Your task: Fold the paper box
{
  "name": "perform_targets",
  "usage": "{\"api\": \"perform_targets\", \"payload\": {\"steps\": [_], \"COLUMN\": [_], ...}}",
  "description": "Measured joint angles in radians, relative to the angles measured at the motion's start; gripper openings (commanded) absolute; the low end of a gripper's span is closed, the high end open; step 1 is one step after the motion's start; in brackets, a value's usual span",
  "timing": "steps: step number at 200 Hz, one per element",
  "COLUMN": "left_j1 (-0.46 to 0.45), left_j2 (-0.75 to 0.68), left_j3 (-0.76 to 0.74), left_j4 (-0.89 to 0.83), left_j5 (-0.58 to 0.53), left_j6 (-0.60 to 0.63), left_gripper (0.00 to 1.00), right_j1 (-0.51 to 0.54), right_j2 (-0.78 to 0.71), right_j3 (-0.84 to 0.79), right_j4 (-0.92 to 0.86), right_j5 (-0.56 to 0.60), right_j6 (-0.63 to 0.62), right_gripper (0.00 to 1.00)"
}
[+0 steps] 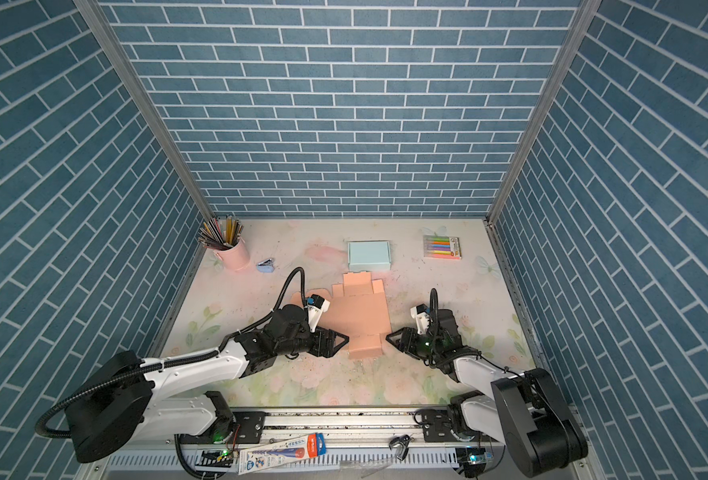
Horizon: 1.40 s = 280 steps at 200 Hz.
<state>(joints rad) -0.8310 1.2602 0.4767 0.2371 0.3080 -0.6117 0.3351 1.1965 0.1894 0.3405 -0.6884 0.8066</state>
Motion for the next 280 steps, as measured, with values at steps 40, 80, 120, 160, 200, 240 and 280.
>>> {"api": "perform_targets", "payload": {"steps": [40,80,120,160,200,240,280], "left_j1": [0.006,0.015,0.017,0.018,0.018,0.022,0.032], "left_j2": [-0.011,-0.031,-0.036,-0.036,-0.037,-0.037,-0.018], "left_j3": [-0.013,-0.031,-0.033,-0.033,-0.033,-0.033,-0.033], "left_j4": [0.001,0.001,0.001,0.001,0.001,0.002,0.023], "left_j5": [0.0,0.0,0.0,-0.001,-0.005,-0.009,-0.011], "left_j6": [0.003,0.003,0.003,0.002,0.002,0.003,0.003], "left_gripper": [0.88,0.88,0.88,0.88,0.88,0.88,0.88], "right_j1": [0.005,0.005,0.005,0.005,0.005,0.005,0.017], "right_j2": [0.055,0.085,0.11,0.13,0.125,0.076,-0.02], "right_j3": [-0.019,-0.026,-0.026,-0.026,-0.03,-0.065,-0.102], "right_j4": [0.097,0.151,0.208,0.246,0.256,0.249,0.203], "right_j5": [-0.007,-0.011,-0.012,-0.012,-0.012,-0.011,0.0], "right_j6": [0.05,0.079,0.105,0.114,0.126,0.131,0.132], "right_gripper": [0.38,0.3,0.23,0.18,0.14,0.12,0.12]}}
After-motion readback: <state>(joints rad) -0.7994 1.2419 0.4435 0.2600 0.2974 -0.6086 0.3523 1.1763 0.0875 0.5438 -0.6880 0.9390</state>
